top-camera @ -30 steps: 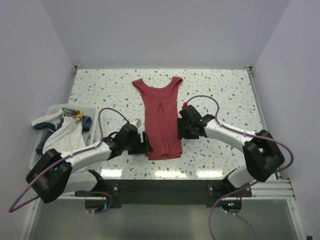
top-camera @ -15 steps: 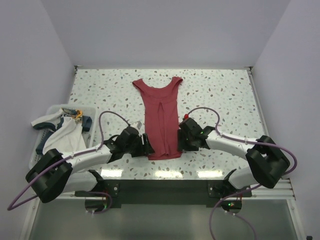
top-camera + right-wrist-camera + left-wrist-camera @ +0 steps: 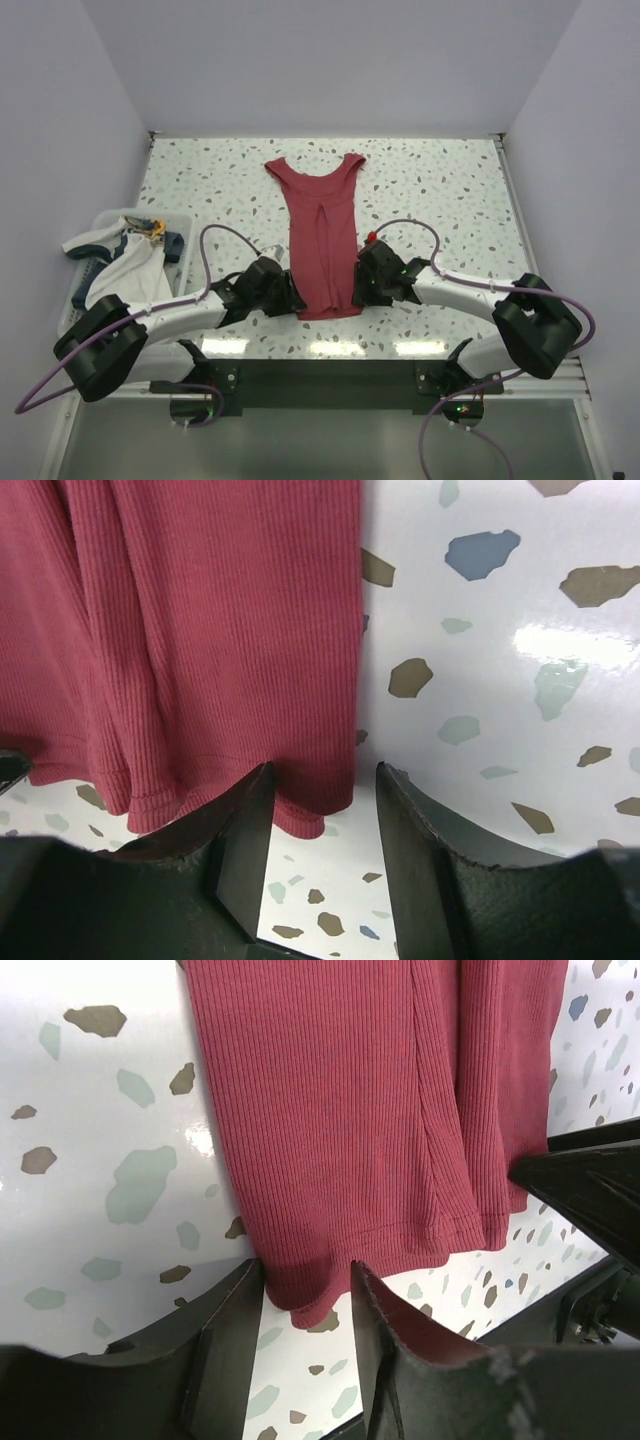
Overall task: Fold and stack the tank tops
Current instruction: Fold the tank top
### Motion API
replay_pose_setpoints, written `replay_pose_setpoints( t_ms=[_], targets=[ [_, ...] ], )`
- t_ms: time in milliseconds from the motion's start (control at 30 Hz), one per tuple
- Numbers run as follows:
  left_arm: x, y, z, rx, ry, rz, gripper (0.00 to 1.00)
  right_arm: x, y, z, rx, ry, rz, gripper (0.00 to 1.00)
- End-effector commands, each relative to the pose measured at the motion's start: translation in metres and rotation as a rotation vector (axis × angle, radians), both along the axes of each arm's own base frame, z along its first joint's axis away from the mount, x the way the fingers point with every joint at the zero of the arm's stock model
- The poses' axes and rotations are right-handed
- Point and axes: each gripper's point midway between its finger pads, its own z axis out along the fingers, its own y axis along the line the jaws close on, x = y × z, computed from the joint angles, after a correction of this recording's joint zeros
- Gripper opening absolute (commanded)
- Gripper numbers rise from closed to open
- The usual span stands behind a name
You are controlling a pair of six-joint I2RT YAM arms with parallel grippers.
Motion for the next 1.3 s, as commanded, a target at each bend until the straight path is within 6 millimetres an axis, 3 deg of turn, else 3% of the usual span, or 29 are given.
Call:
replay_pose_setpoints(
  t_ms=[0, 300, 400, 533, 633, 700, 1067, 1133, 1200, 1267],
  targets=[
    [-0.043, 0.047, -0.05, 0.219, 0.165, -0.002, 0.45, -0.007, 0.005, 0.003, 0.04, 0.002, -0.002, 0.49],
    [-0.045, 0.05, -0.054, 0.291, 0.168, -0.03, 0.36, -0.02, 0.005, -0.005, 0.038, 0.024, 0.009, 0.41],
    [-0.044, 0.049, -0.055, 0.299, 0.17, -0.037, 0.27, -0.02, 0.006, -0.005, 0.036, 0.022, 0.01, 0.36],
    [-0.046, 0.05, -0.055, 0.313, 0.172, -0.053, 0.12, -0.019, 0.004, -0.006, 0.019, 0.021, 0.015, 0.12],
    [-0.053, 0.052, -0.056, 0.318, 0.187, -0.062, 0.01, -0.023, 0.0, -0.004, 0.002, 0.021, 0.022, 0.03],
    [-0.06, 0.05, -0.055, 0.314, 0.192, -0.077, 0.0, -0.027, -0.003, -0.002, -0.012, 0.014, 0.025, 0.0],
    [-0.112, 0.054, -0.044, 0.312, 0.259, -0.128, 0.0, -0.081, 0.003, 0.02, -0.018, -0.021, 0.101, 0.0],
    [-0.112, 0.053, -0.034, 0.298, 0.247, -0.131, 0.0, -0.087, 0.001, 0.024, -0.03, -0.03, 0.119, 0.0],
    [-0.097, 0.04, -0.015, 0.278, 0.183, -0.141, 0.0, -0.08, -0.001, 0.036, -0.051, -0.061, 0.117, 0.0],
    [-0.087, 0.036, -0.007, 0.297, 0.162, -0.145, 0.0, -0.066, 0.002, 0.052, -0.078, -0.124, 0.112, 0.0]
  ],
)
